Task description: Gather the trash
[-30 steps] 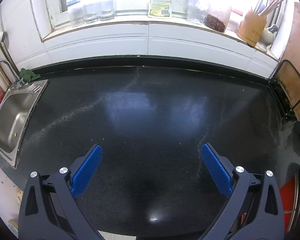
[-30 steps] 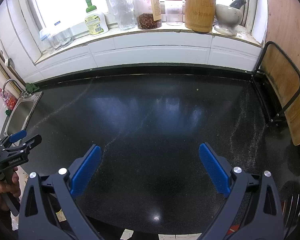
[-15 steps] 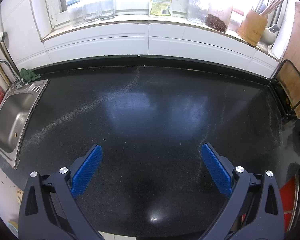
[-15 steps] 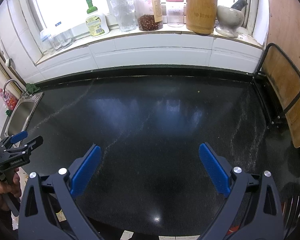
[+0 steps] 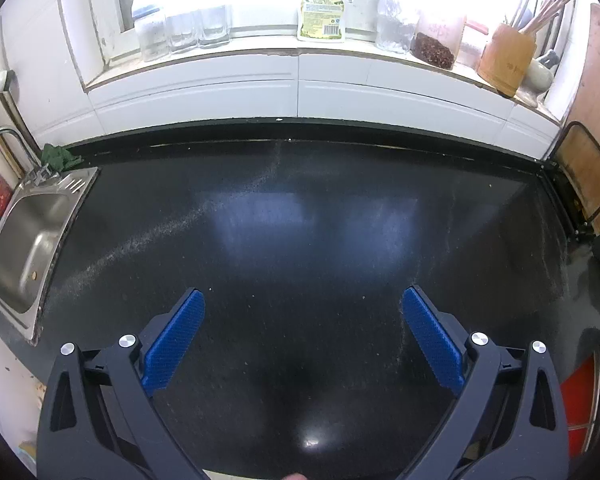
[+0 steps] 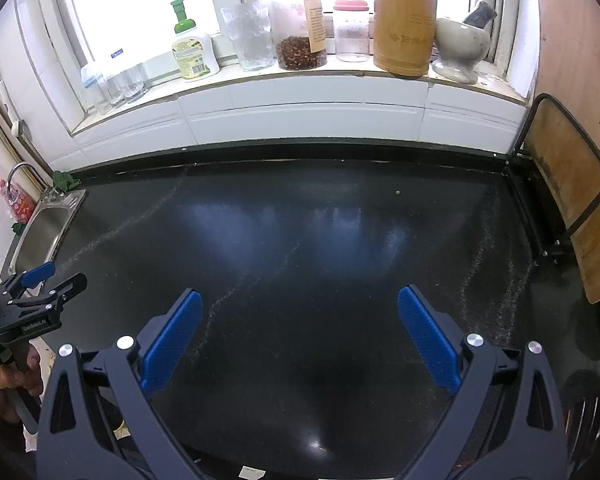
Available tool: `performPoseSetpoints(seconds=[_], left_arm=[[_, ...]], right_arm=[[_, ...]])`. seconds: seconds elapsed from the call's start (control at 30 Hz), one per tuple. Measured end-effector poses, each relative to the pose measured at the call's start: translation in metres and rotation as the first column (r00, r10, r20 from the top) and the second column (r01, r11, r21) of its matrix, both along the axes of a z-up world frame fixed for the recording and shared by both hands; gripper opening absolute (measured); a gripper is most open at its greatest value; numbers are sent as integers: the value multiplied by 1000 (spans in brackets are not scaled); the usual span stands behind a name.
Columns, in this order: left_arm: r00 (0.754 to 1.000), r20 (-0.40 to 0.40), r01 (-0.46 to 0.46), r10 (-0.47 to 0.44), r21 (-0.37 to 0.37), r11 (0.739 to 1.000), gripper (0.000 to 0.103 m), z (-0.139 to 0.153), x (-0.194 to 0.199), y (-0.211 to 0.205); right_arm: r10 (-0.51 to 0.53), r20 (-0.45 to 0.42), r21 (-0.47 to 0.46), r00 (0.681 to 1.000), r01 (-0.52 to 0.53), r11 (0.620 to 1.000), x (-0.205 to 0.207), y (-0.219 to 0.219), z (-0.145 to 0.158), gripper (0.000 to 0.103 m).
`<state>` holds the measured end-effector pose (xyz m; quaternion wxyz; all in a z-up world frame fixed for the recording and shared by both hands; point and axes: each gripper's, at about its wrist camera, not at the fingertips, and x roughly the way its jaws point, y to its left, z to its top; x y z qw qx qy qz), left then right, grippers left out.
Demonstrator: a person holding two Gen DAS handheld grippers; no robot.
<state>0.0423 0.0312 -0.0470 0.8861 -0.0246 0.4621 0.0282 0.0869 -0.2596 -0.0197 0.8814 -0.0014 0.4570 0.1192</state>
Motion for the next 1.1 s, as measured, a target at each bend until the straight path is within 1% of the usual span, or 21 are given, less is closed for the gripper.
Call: performPoseSetpoints(seconds=[0.4, 0.73, 0.9, 1.0, 1.1], left_arm=[[1000, -10, -10, 10, 3, 1000, 96, -3, 12, 4], [1000, -7, -28, 28, -10, 1000, 96, -10, 30, 10], [999, -19, -30, 30, -2, 1000, 96, -15, 47, 13], [999, -36, -30, 29, -14, 999, 96, -26, 59, 18], [999, -32, -25, 25, -28, 999, 96, -39, 67, 22]], right_arm=[[13, -17, 1, 1000, -13, 1000, 12, 7, -8, 95], [19, -53, 2, 998, -18, 1000, 35, 8, -23, 95], [19, -76, 9, 997, -18, 1000, 54, 8, -35, 95], [26, -88, 14, 996, -25, 1000, 66, 8, -48, 95], [28, -90, 28, 996, -26, 999, 76, 6, -63, 95]])
